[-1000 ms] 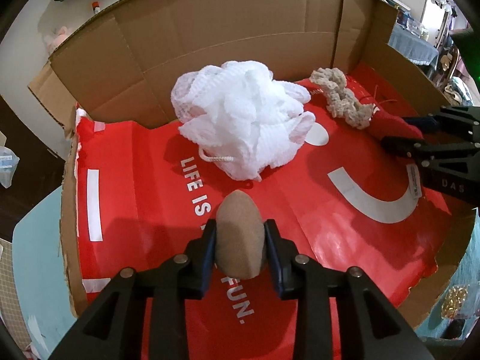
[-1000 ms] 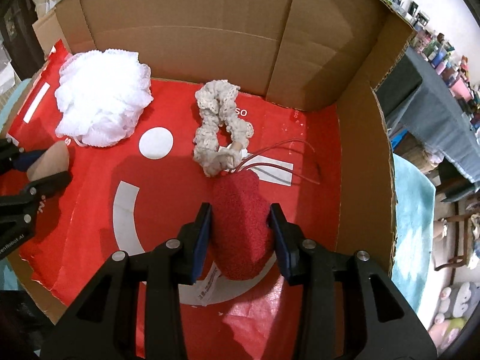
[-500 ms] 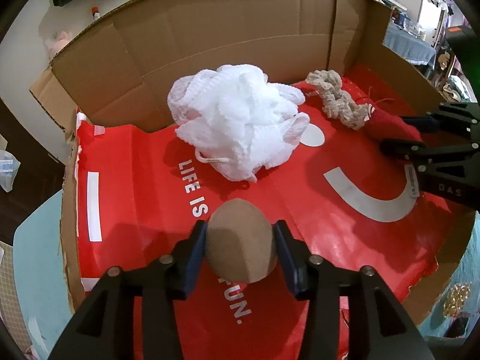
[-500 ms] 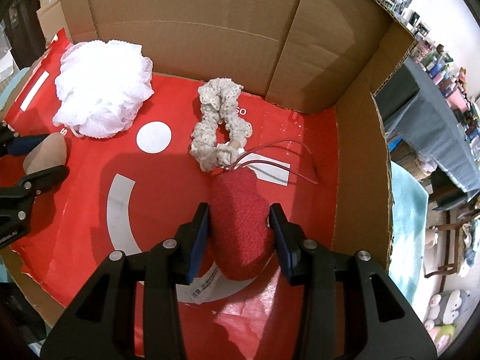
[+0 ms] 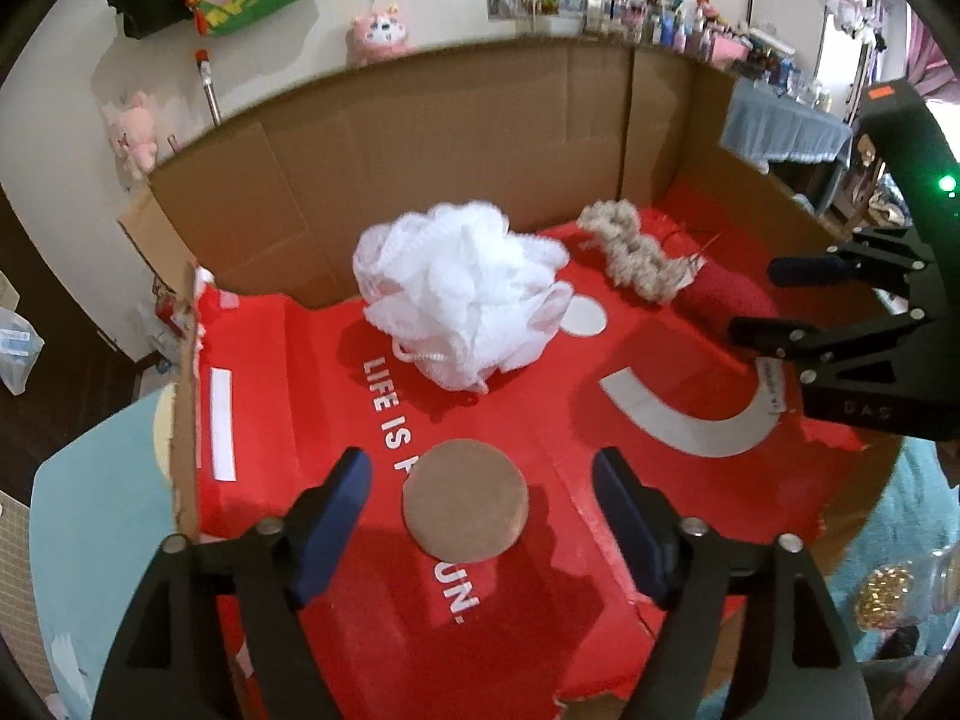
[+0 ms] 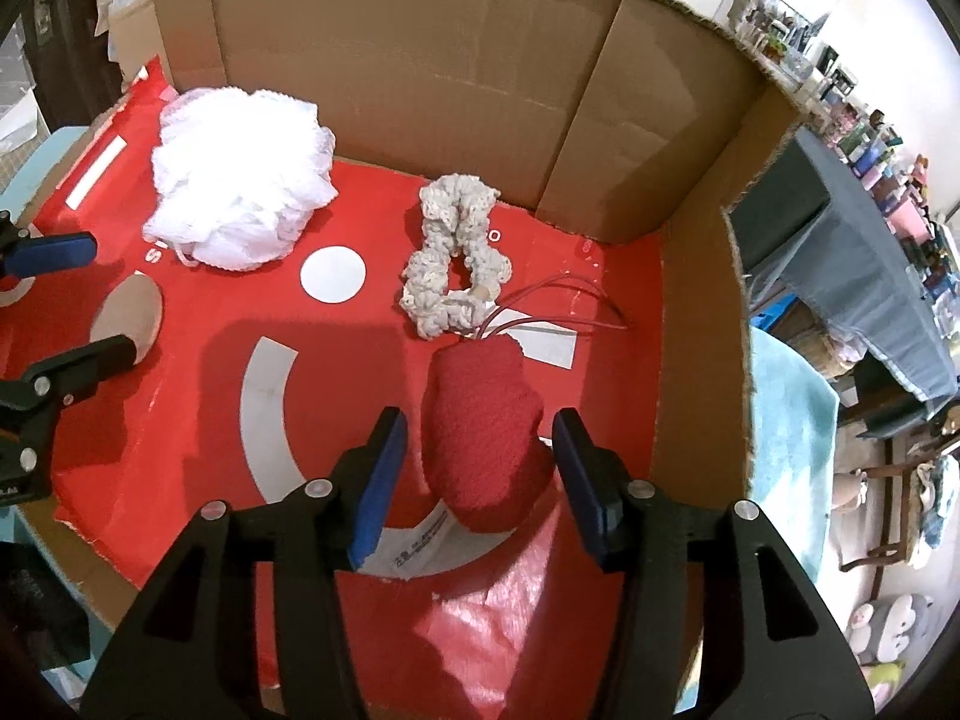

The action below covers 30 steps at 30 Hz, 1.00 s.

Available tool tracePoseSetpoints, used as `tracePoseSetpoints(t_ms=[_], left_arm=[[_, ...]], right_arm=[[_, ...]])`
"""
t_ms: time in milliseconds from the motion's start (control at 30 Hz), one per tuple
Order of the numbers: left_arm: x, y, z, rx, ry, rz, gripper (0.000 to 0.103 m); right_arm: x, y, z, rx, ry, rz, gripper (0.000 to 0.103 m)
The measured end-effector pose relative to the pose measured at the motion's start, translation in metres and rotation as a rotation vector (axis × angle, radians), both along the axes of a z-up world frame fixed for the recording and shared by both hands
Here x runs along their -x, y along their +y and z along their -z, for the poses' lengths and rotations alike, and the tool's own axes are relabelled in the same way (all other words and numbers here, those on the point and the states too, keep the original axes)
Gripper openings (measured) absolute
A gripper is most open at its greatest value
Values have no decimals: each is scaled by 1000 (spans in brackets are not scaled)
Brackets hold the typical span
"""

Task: Organize soft objects
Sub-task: 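Open the left gripper releasing the sponge while the right gripper releases the red pouch, then withdraw both grippers from the box back toward the remaining items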

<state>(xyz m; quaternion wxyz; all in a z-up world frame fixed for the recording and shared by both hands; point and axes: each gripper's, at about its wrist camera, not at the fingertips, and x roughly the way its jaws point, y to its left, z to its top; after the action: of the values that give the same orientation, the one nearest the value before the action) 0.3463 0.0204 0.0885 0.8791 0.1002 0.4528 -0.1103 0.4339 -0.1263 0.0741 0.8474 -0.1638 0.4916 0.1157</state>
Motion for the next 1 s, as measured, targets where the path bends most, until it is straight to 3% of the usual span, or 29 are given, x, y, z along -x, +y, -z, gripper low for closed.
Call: tracePoseSetpoints(t_ms=[200,267,333,433,500,567,633,767,1000], left_arm=[[25,6,-29,65,-88,-28,90],[35,6,-40,87,-122,-35,93],[52,6,-54,105,-176,-43,96],[69,4,-68,125,-232,-41,97],[88,3,-79,147,-275,-46,103],[104,1,-88,168,-319,-46,103],[122,0,-98,185,-359,-41,103],[161,-5,-113,194,-450,-45,103],[217,-11,-115,198,-570,-66,103]], right_arm=[[21,-14,-31,-51,-51,10,54],[33,-20,-45,-72,-84,13,57],[46,-25,-61,-102,-121,15,67],[63,-34,-83,-144,-172,13,69],[81,-37,-99,-176,-215,2,69],[97,-44,-114,-199,-265,-1,70],[116,-46,-127,-221,-321,-9,78],[161,-51,-150,-258,-434,-27,79],[235,-55,-161,-316,-590,-23,87]])
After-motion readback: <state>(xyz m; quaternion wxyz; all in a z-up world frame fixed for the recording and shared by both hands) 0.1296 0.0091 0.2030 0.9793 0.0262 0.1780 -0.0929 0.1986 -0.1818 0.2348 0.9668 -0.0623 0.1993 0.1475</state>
